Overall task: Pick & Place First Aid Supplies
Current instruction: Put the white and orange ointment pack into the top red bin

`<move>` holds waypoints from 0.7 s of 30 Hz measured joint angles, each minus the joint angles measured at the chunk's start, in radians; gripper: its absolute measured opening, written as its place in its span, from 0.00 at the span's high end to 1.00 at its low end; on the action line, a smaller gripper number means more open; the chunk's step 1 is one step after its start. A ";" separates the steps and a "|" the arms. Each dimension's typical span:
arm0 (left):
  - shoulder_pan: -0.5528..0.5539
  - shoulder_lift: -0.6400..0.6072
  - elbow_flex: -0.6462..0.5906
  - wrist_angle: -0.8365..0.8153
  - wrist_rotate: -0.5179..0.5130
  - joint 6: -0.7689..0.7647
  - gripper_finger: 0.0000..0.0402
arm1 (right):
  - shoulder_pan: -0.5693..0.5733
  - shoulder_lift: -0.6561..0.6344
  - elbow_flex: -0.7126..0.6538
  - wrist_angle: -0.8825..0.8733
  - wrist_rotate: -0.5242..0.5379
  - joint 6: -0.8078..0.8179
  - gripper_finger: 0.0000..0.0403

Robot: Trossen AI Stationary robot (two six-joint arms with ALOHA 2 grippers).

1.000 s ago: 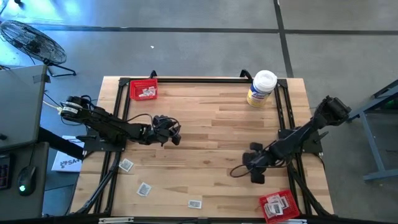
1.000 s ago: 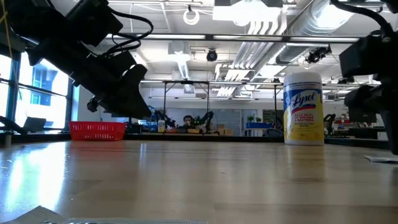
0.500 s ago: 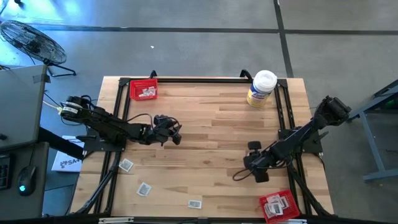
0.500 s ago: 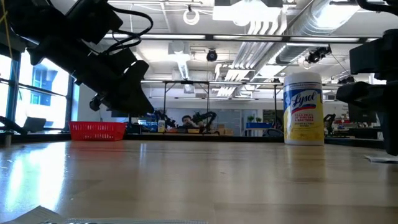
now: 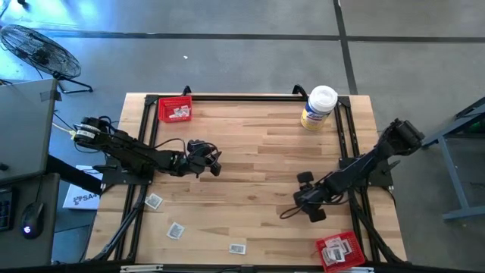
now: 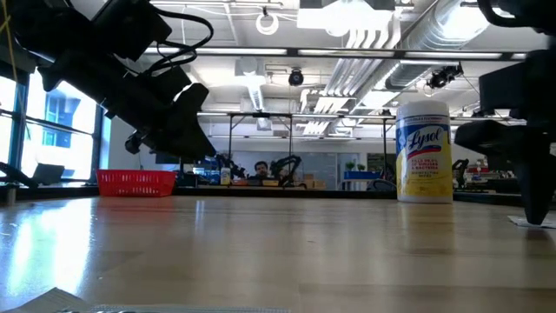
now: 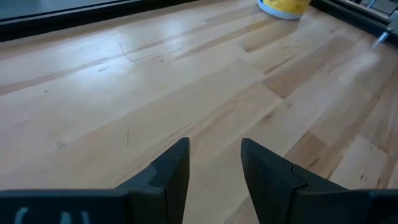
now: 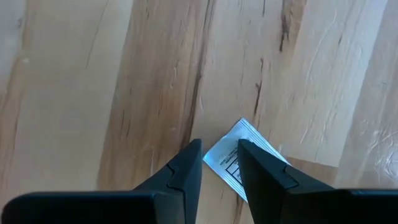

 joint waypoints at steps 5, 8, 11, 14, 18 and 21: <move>0.000 0.000 0.000 0.000 0.000 0.000 0.64 | -0.008 0.009 0.000 -0.009 -0.002 0.015 0.77; 0.000 0.000 0.000 0.001 0.000 0.000 0.64 | -0.023 0.010 0.000 -0.027 -0.008 0.044 0.81; 0.000 0.000 0.000 0.014 0.001 0.000 0.64 | -0.031 0.010 0.000 -0.037 -0.010 0.045 0.87; 0.000 0.000 0.000 0.046 0.011 0.012 0.64 | -0.036 0.010 0.000 -0.038 -0.011 0.049 0.95; -0.002 0.000 0.000 0.130 0.067 0.095 0.64 | -0.037 0.011 -0.001 -0.037 -0.004 0.071 0.99; -0.003 0.000 0.000 0.174 0.093 0.141 0.64 | -0.037 0.007 0.002 -0.040 0.000 0.112 0.99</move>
